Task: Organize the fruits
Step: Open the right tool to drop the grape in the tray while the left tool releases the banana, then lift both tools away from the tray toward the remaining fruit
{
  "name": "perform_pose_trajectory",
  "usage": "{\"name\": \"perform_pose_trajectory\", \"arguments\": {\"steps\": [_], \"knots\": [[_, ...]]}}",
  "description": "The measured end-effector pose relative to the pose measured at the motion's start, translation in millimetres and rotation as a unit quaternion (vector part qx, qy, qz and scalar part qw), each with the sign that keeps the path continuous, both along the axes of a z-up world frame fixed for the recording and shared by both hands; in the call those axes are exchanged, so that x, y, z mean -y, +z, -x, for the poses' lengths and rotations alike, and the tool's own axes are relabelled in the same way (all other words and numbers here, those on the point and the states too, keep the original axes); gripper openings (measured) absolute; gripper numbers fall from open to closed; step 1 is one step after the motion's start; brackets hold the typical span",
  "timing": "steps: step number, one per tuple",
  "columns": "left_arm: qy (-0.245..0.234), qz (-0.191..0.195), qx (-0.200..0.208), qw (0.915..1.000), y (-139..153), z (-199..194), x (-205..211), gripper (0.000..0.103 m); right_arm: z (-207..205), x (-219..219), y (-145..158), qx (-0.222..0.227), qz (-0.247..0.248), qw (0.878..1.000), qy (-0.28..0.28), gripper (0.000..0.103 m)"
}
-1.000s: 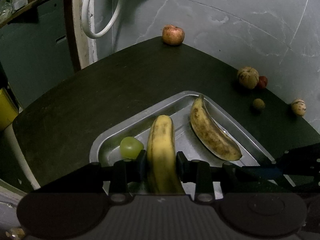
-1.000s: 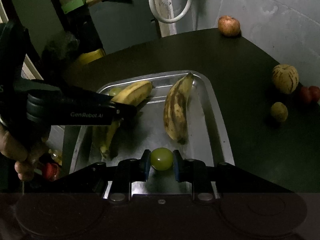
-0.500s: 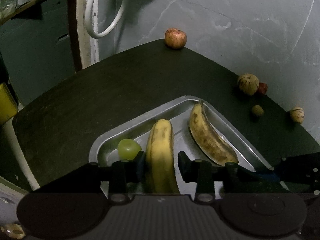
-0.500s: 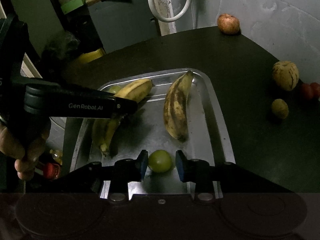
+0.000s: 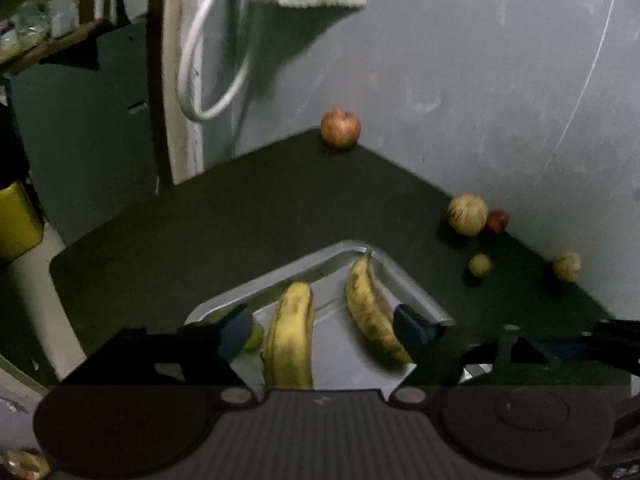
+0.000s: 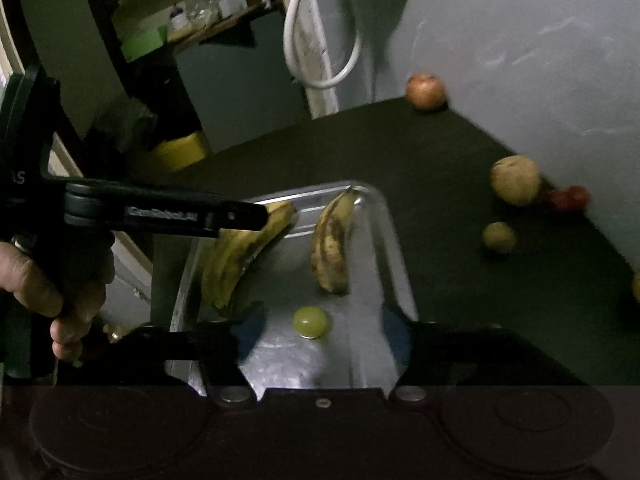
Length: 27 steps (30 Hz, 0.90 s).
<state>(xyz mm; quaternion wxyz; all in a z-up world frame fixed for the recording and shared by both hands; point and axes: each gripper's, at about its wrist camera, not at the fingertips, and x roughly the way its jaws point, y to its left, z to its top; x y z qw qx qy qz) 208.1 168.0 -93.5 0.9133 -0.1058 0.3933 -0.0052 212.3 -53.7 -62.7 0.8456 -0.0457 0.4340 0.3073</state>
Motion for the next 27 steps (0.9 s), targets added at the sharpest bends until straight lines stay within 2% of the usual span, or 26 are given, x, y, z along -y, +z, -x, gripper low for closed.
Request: {"name": "perform_pose_trajectory", "arguments": {"steps": [9, 17, 23, 27], "knots": [[-0.014, 0.021, 0.029, 0.9993, 33.8, 38.5, 45.7, 0.101, 37.4, 66.8, 40.3, 0.037, -0.014, 0.998, -0.049, 0.096], [-0.028, 0.014, 0.039, 0.9988, 56.4, 74.3, 90.2, 0.102, 78.6, 129.5, 60.1, 0.063, -0.029, 0.995, -0.078, 0.101], [-0.037, 0.000, 0.041, 0.9985, 65.3, 98.9, 118.5, 0.102, 104.6, 180.5, 63.9, 0.065, -0.045, 0.991, -0.111, 0.101], [-0.038, -0.006, 0.039, 0.9985, 69.5, 108.9, 131.8, 0.102, 113.4, 199.2, 63.3, 0.066, -0.055, 0.989, -0.124, 0.101]]}}
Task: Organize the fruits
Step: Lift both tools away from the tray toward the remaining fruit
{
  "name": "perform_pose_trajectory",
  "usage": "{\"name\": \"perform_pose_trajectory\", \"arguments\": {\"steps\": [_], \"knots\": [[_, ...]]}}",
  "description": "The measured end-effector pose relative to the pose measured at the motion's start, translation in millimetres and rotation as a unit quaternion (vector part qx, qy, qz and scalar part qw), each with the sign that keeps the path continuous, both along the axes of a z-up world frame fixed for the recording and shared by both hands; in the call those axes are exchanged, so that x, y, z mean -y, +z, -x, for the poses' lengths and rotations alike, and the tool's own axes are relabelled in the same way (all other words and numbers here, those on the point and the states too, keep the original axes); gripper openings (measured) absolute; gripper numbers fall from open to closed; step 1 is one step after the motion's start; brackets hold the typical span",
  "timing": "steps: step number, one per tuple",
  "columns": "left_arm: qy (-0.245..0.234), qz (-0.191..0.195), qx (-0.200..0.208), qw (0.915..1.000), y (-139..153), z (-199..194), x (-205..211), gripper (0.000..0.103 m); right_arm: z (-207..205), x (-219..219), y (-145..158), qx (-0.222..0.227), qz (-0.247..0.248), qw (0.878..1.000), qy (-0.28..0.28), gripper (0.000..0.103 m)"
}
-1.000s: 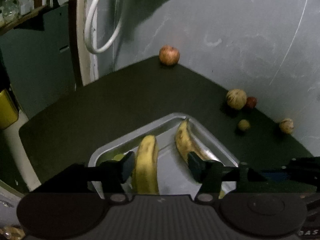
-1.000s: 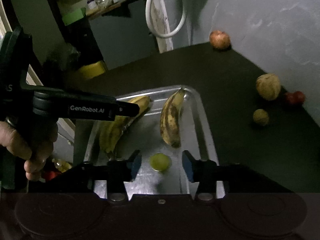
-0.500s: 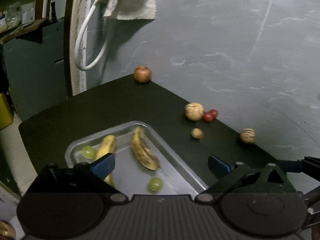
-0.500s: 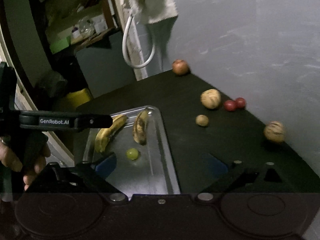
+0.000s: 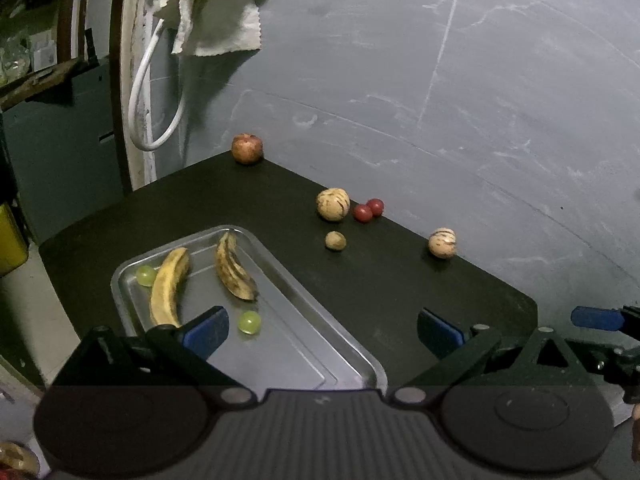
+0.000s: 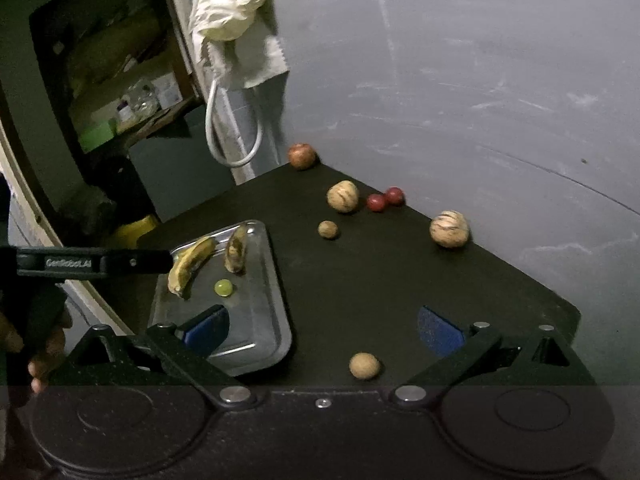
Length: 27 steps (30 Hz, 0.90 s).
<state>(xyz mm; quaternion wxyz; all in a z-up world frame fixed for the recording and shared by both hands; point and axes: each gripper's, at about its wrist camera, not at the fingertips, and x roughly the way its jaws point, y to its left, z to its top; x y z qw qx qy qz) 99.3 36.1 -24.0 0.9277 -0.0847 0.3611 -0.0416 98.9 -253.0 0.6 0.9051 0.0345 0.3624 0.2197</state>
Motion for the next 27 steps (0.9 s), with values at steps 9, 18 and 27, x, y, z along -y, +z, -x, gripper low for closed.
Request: {"name": "perform_pose_trajectory", "arguments": {"steps": [9, 18, 27], "knots": [[-0.018, -0.024, 0.006, 0.9995, 14.2, 4.6, 20.0, 0.102, 5.8, 5.9, -3.2, 0.005, -0.014, 1.000, 0.007, 0.100], [-0.055, -0.025, -0.008, 0.9981, 2.1, -32.2, 22.0, 0.102, -4.5, 4.4, -21.8, -0.023, -0.007, 0.999, -0.026, 0.100], [-0.142, -0.027, -0.024, 0.9892, -27.1, -98.0, 17.9, 0.102, -26.7, -16.3, -50.5, -0.060, 0.018, 0.995, -0.083, 0.095]]}}
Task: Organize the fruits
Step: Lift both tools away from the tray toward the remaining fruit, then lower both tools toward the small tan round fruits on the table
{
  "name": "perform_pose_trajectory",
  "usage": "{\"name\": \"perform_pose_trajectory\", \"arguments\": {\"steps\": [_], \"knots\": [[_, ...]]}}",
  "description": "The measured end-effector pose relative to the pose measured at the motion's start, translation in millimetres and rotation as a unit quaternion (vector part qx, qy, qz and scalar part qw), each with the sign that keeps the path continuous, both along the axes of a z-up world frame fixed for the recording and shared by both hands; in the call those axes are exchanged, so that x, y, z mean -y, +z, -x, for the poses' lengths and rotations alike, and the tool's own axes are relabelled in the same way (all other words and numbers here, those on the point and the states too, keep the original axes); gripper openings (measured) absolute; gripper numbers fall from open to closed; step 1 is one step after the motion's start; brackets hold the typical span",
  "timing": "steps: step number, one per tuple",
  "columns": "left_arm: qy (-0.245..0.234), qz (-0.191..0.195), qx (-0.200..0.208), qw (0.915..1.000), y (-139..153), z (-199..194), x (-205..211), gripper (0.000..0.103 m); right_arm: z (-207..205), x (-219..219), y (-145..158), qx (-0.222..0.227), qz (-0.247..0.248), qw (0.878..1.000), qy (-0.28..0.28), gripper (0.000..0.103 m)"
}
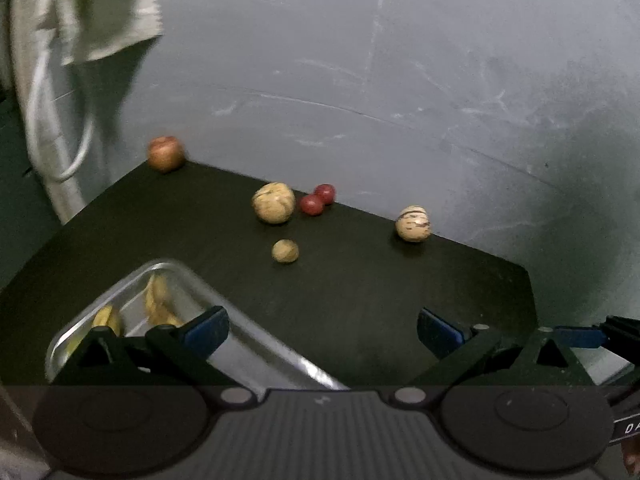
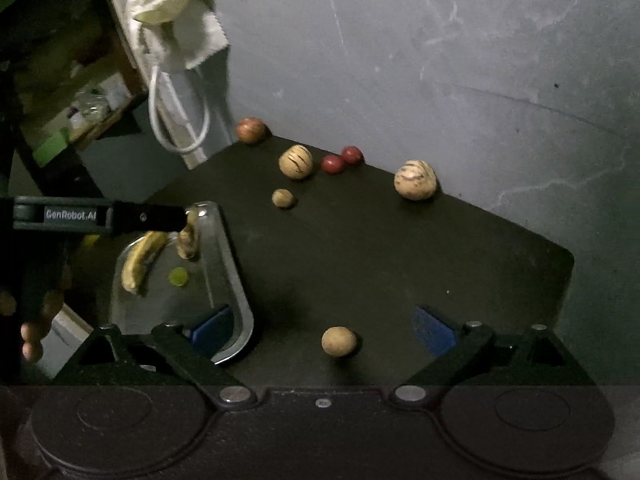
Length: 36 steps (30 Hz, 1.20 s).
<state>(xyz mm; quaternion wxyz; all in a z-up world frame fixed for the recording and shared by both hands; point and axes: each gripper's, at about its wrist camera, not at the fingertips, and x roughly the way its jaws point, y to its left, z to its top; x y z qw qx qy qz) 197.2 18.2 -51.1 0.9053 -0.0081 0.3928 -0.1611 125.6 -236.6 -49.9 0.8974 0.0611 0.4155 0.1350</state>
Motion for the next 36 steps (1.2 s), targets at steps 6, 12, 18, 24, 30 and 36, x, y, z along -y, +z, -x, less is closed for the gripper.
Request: {"name": "perform_pose_trajectory", "arguments": {"steps": [6, 12, 18, 24, 30, 36], "knots": [[-0.059, -0.009, -0.004, 0.9982, -17.7, -52.8, 6.1, 0.102, -15.8, -14.2, -11.2, -0.011, 0.013, 0.999, -0.046, 0.094], [-0.096, -0.011, -0.008, 0.9953, -36.4, -95.8, 15.5, 0.102, -25.8, -23.8, -27.3, -0.027, 0.027, 0.996, -0.078, 0.092], [-0.125, -0.018, -0.013, 0.9919, -49.1, -126.0, 23.2, 0.102, -35.4, -31.0, -43.1, -0.043, 0.032, 0.994, -0.099, 0.088], [-0.146, -0.038, -0.025, 0.9883, -69.6, -142.4, 27.5, 0.098, -43.6, -38.9, -56.0, -0.062, 0.049, 0.992, -0.100, 0.078], [-0.153, -0.044, -0.037, 0.9866, -91.4, -156.8, 28.6, 0.087, -48.6, -43.5, -63.6, -0.073, 0.060, 0.989, -0.110, 0.068], [-0.155, -0.051, -0.045, 0.9855, -103.7, -166.6, 28.1, 0.082, -50.6, -43.9, -66.2, -0.079, 0.063, 0.988, -0.120, 0.068]]}}
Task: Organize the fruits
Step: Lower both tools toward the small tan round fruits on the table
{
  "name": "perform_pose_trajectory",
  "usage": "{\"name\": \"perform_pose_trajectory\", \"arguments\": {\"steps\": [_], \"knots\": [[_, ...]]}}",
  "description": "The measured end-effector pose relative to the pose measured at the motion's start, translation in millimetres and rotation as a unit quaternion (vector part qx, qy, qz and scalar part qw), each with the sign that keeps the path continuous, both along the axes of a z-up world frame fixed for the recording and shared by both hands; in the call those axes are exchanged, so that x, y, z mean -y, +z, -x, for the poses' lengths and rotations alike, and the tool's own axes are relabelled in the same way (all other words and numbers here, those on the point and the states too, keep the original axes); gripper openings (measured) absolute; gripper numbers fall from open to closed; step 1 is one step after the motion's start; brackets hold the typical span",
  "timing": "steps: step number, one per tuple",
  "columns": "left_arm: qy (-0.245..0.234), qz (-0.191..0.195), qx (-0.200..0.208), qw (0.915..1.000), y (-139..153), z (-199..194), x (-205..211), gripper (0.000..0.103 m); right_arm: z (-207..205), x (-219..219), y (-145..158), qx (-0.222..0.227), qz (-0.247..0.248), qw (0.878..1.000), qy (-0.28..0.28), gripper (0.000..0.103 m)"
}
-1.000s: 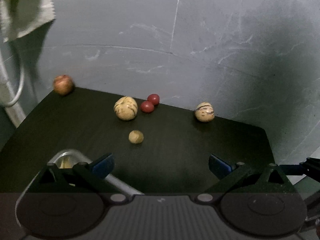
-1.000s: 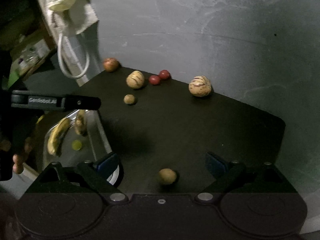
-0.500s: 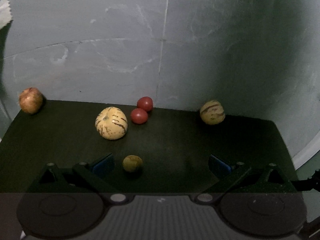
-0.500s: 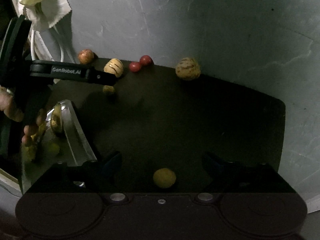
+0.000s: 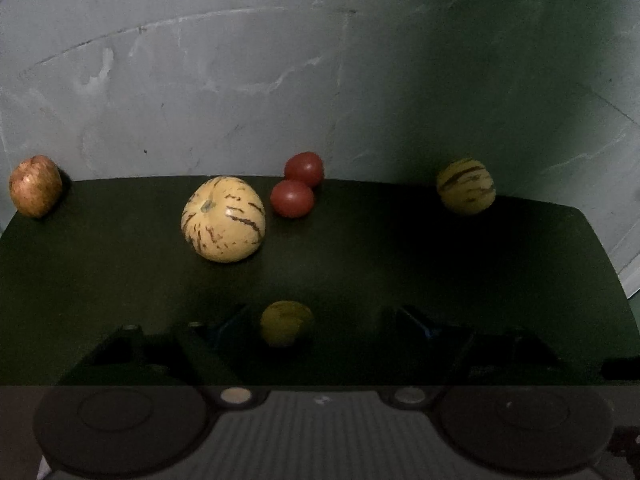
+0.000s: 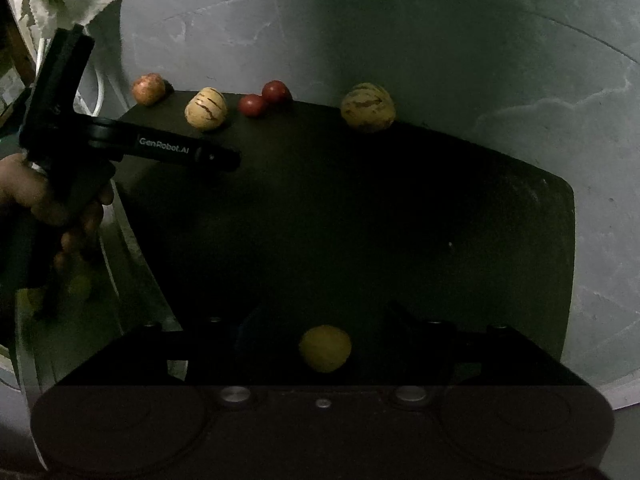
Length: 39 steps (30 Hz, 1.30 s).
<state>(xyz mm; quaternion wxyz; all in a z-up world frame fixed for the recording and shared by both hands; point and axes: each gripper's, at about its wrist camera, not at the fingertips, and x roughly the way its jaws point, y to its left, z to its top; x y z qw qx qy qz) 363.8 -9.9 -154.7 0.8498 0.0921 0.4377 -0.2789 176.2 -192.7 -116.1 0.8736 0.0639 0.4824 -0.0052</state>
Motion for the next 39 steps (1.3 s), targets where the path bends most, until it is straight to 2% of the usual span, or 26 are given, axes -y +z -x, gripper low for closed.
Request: {"name": "perform_pose_trajectory", "arguments": {"steps": [4, 11, 19, 24, 27, 35, 39], "knots": [[0.000, -0.001, -0.001, 1.0000, -3.0, -4.3, -0.9, 0.077, 0.0, 1.0, -1.1, -0.005, 0.001, 1.000, -0.003, 0.067], [-0.007, -0.003, 0.004, 1.0000, -2.5, -4.8, 0.2, 0.061, -1.3, -3.1, -3.2, -0.010, -0.002, 1.000, -0.002, 0.067], [-0.004, -0.002, 0.002, 1.0000, -1.3, 3.6, -4.3, 0.058, -0.1, -4.6, -2.6, -0.007, -0.002, 1.000, 0.000, 0.067], [-0.009, 0.000, 0.001, 1.0000, -0.6, 1.4, -5.3, 0.039, 1.5, -4.0, -4.0, -0.008, -0.003, 1.000, -0.001, 0.065], [-0.005, 0.001, 0.002, 1.0000, -0.6, 0.5, -5.8, 0.030, 1.5, -4.5, -4.3, -0.008, -0.002, 1.000, -0.001, 0.064], [-0.007, 0.006, -0.001, 1.0000, 0.2, 6.1, -6.5, 0.029, 1.7, -5.3, -5.0, -0.007, 0.001, 1.000, 0.000, 0.058], [-0.002, 0.009, -0.004, 1.0000, 2.2, 12.3, -8.0, 0.029, 2.4, -5.0, -4.1, -0.012, 0.008, 1.000, 0.003, 0.042]]}}
